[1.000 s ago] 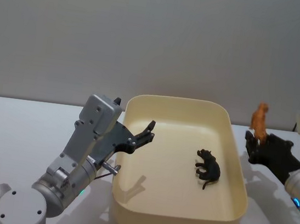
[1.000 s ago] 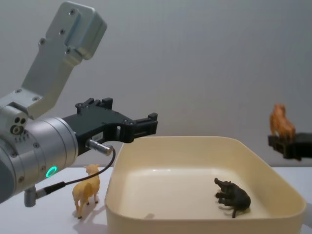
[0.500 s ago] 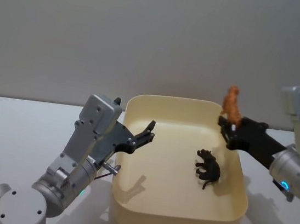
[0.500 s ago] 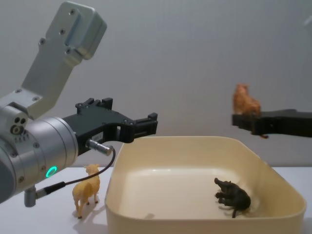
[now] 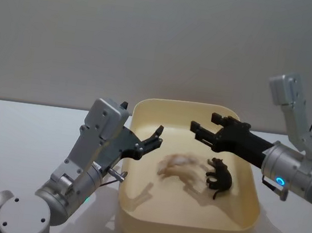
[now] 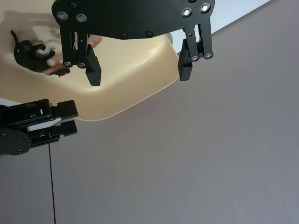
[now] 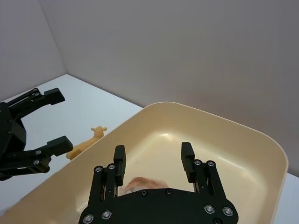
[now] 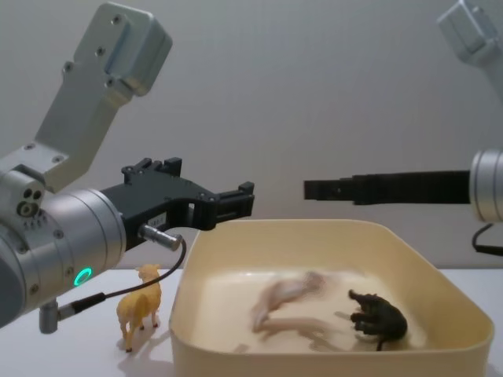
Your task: Pick up the toy alternately with two hands and place it into the central storage box.
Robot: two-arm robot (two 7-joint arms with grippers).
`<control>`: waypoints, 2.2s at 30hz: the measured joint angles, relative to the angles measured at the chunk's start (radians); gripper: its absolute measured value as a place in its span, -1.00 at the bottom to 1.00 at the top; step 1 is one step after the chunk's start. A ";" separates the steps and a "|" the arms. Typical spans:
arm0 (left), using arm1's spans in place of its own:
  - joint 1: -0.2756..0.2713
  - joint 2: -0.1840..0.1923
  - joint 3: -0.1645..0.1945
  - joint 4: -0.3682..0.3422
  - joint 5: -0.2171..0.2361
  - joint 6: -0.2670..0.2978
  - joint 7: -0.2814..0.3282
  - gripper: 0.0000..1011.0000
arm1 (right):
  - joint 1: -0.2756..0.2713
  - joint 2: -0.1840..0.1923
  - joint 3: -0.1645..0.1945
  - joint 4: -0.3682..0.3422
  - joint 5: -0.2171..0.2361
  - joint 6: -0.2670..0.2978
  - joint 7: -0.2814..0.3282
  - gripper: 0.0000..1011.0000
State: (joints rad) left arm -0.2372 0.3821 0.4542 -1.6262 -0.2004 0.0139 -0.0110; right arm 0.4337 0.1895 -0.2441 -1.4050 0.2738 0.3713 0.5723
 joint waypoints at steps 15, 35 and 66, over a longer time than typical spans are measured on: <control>0.000 0.000 0.000 0.000 0.000 0.000 0.000 0.98 | 0.021 -0.007 -0.008 0.008 0.014 0.032 0.033 0.98; 0.000 0.000 0.000 0.000 0.000 0.000 0.000 0.98 | -0.092 0.092 0.062 -0.117 0.018 -0.065 -0.118 0.98; 0.051 0.102 -0.073 -0.129 -0.136 0.208 0.014 0.98 | -0.204 0.166 0.114 -0.215 0.043 -0.135 -0.224 0.98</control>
State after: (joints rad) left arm -0.1861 0.4837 0.3810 -1.7552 -0.3360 0.2220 0.0031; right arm 0.2295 0.3556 -0.1302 -1.6200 0.3171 0.2359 0.3482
